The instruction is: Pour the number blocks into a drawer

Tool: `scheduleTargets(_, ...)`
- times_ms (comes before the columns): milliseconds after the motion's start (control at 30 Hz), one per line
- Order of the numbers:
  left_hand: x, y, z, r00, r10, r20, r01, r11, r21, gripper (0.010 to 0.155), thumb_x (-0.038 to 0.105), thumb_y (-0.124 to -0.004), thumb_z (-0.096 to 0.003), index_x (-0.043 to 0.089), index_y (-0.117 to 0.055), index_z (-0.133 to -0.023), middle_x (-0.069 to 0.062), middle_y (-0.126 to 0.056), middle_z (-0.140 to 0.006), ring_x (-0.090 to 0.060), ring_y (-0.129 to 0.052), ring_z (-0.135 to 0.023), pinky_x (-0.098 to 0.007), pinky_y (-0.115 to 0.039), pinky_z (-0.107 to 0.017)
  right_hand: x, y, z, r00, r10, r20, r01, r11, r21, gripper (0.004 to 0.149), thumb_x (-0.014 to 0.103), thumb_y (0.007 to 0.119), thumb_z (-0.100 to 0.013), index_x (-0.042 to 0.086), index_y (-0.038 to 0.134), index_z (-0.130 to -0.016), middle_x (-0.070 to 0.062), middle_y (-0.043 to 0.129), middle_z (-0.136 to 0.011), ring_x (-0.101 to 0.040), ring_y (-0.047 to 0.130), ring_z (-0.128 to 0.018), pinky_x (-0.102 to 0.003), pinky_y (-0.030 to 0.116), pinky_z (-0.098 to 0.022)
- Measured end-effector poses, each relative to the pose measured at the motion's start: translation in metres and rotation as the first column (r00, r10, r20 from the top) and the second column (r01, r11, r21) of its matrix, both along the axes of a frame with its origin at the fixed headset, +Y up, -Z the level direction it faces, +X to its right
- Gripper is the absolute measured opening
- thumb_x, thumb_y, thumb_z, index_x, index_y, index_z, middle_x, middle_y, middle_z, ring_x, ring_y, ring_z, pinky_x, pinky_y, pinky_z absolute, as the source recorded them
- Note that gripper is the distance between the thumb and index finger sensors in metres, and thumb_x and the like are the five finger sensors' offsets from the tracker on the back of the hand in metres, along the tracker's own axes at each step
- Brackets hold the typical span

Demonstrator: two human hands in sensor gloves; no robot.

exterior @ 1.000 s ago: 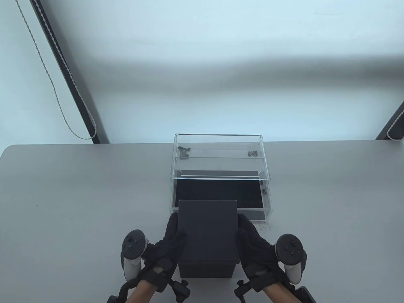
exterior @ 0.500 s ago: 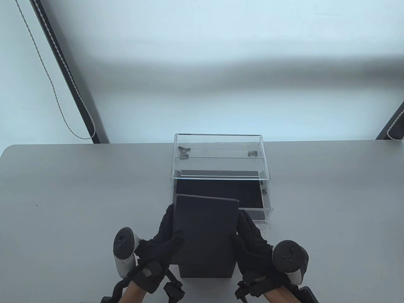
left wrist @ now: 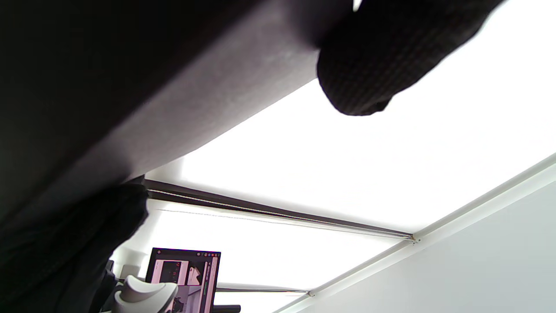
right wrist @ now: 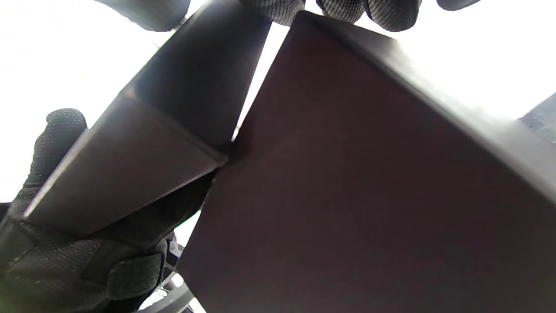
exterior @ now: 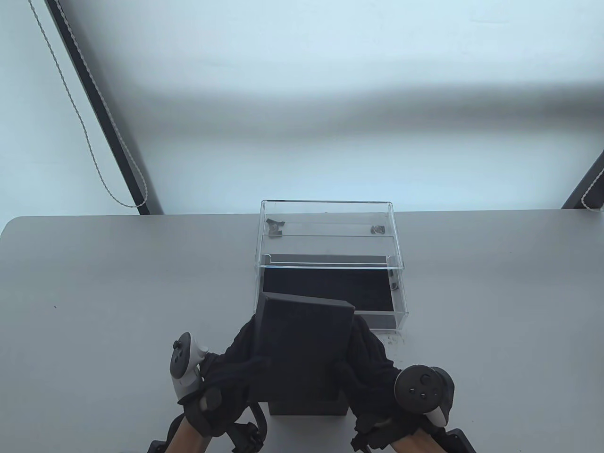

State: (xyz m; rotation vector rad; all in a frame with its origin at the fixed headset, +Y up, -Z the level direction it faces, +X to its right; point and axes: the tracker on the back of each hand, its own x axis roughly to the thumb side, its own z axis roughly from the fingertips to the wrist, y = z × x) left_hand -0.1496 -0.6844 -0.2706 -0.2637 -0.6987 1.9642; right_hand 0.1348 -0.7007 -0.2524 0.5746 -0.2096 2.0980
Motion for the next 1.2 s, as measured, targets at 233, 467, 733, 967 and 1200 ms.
scheduleTargets(233,-0.002,0.012,0.003,0.996,0.077,0.032,-0.079,0.996,0.050,0.073,0.042,-0.085,-0.0487,0.023,-0.045,-0.107,-0.005,-0.065,-0.115,-0.039,-0.079,-0.102,-0.069,-0.058,-0.075,0.001,0.001,-0.001,1.000,-0.016,-0.010,0.016,1.000,0.005,0.080,0.062,0.058,-0.048,0.016,0.038,-0.110,-0.025,0.034,-0.115,-0.055,0.044,-0.101,-0.071,0.042,-0.070)
scheduleTargets(467,-0.029,0.026,0.000,0.986,0.124,-0.107,-0.114,0.989,0.097,0.072,0.041,-0.085,-0.0491,0.024,-0.046,-0.107,-0.005,-0.065,-0.115,-0.035,-0.076,-0.104,-0.068,-0.057,-0.076,0.006,-0.003,-0.005,0.999,-0.031,0.011,0.032,0.999,-0.033,0.080,0.062,0.058,-0.048,0.015,0.038,-0.110,-0.024,0.034,-0.115,-0.055,0.043,-0.101,-0.071,0.041,-0.070)
scheduleTargets(733,-0.066,0.041,0.002,0.939,0.062,-0.340,0.003,0.982,0.188,0.070,0.040,-0.085,-0.0491,0.025,-0.048,-0.106,-0.005,-0.064,-0.115,-0.033,-0.074,-0.105,-0.065,-0.057,-0.077,0.010,-0.007,-0.009,0.999,-0.040,0.027,0.042,0.997,-0.067,0.081,0.062,0.058,-0.048,0.015,0.037,-0.110,-0.024,0.033,-0.116,-0.055,0.042,-0.101,-0.071,0.040,-0.070)
scheduleTargets(967,-0.077,0.046,0.004,0.850,-0.124,-0.513,0.256,0.947,0.196,0.070,0.038,-0.086,-0.0483,0.025,-0.049,-0.106,-0.005,-0.064,-0.115,-0.034,-0.073,-0.105,-0.067,-0.057,-0.076,0.011,-0.005,-0.009,0.999,-0.031,0.034,0.034,0.996,-0.077,0.081,0.062,0.058,-0.048,0.015,0.037,-0.110,-0.024,0.033,-0.116,-0.055,0.042,-0.101,-0.072,0.040,-0.070)
scheduleTargets(1200,-0.087,0.032,-0.003,0.680,-0.349,-0.645,0.513,0.855,0.078,0.069,0.036,-0.086,-0.0478,0.025,-0.049,-0.106,-0.006,-0.063,-0.115,-0.035,-0.071,-0.106,-0.068,-0.056,-0.076,0.011,-0.006,-0.009,0.999,-0.020,0.035,0.023,0.995,-0.094,0.081,0.063,0.058,-0.048,0.015,0.037,-0.110,-0.024,0.033,-0.116,-0.055,0.043,-0.101,-0.072,0.040,-0.070)
